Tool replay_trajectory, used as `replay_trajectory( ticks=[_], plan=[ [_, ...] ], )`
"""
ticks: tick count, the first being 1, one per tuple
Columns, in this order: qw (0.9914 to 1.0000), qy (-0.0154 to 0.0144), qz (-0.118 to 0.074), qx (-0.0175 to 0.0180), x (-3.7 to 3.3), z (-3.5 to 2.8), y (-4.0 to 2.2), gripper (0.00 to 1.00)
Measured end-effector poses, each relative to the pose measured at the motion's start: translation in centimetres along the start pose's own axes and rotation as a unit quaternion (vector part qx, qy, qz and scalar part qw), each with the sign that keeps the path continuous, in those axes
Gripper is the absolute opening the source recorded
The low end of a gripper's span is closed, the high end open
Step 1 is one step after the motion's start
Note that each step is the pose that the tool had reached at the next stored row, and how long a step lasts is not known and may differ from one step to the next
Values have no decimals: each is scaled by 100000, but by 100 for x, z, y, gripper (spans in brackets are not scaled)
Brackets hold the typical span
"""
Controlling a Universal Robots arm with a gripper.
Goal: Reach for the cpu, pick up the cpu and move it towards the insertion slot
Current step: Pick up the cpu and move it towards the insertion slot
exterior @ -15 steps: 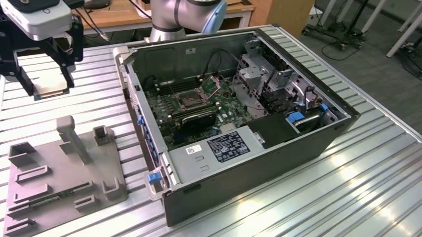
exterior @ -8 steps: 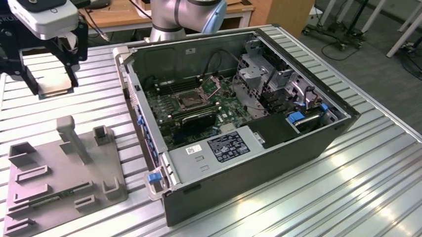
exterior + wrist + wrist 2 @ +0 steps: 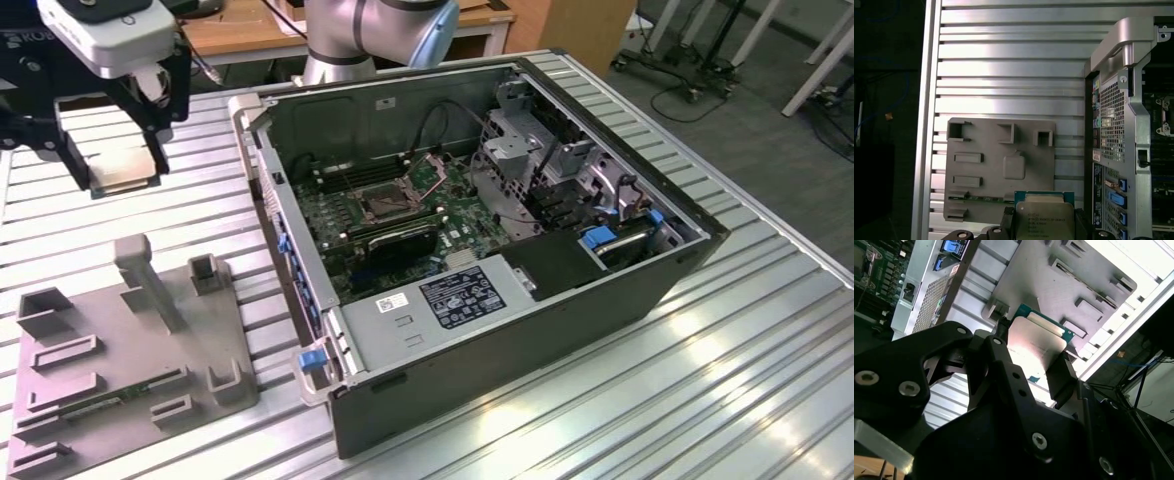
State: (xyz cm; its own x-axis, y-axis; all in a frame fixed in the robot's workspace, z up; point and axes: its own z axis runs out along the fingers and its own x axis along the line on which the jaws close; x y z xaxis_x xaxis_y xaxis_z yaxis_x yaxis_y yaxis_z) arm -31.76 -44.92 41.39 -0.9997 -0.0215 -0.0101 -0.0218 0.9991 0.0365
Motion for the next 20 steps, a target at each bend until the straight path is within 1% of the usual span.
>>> replay_trajectory(
  ticks=[4,7,9,20],
  plan=[
    [100000,-2,0,-2,-29,1,-1,55],
    [100000,-5,8,-5,-33,1,-1,55],
    [100000,-3,-1,-3,-47,1,-1,55],
    [100000,-2,-1,-2,-70,1,-2,55]
  ],
)
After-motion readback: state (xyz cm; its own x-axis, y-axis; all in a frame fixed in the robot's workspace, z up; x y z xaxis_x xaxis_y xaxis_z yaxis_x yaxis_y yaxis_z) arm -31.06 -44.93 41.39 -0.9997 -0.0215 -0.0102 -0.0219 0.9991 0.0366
